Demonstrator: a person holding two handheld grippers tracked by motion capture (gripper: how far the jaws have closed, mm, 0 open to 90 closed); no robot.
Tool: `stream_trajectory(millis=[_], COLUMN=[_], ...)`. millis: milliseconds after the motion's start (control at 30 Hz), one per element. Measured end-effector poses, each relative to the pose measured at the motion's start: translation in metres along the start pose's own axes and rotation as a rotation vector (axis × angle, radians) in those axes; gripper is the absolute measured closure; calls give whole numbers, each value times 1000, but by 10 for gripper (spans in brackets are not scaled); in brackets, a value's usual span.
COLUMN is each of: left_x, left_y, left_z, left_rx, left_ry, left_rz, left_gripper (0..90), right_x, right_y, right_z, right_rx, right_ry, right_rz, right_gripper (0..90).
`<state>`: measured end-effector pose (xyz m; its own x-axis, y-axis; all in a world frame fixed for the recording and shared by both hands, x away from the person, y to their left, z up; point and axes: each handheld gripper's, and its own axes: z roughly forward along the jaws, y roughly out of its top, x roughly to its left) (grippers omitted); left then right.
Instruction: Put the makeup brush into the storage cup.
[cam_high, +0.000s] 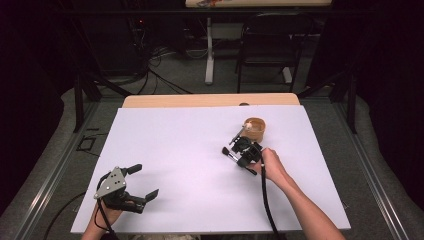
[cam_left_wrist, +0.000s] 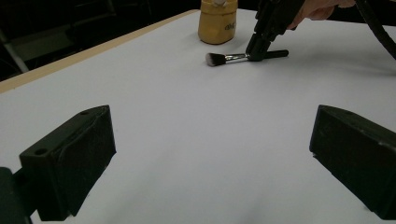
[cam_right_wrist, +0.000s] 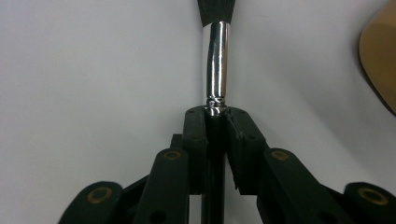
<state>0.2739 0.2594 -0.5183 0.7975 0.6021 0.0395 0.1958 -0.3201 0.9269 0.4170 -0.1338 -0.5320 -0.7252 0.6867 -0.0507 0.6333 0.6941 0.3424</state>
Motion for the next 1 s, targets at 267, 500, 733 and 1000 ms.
stream_trajectory(millis=[267, 500, 733, 1000], left_x=[0, 0, 0, 0], left_y=[0, 0, 0, 0], left_z=[1, 1, 1, 1], left_rx=[9, 10, 11, 11], left_ry=[-2, -2, -2, -2], left_rz=[2, 0, 1, -1], left_gripper=[2, 2, 2, 2], right_x=[-3, -7, -10, -17], right_y=[-1, -2, -4, -7], right_z=[0, -4, -10, -17], right_rx=[-11, 1, -61, -84], right_ry=[24, 40, 57, 73], right_rz=[7, 10, 31, 50], right_gripper=[786, 787, 788, 790])
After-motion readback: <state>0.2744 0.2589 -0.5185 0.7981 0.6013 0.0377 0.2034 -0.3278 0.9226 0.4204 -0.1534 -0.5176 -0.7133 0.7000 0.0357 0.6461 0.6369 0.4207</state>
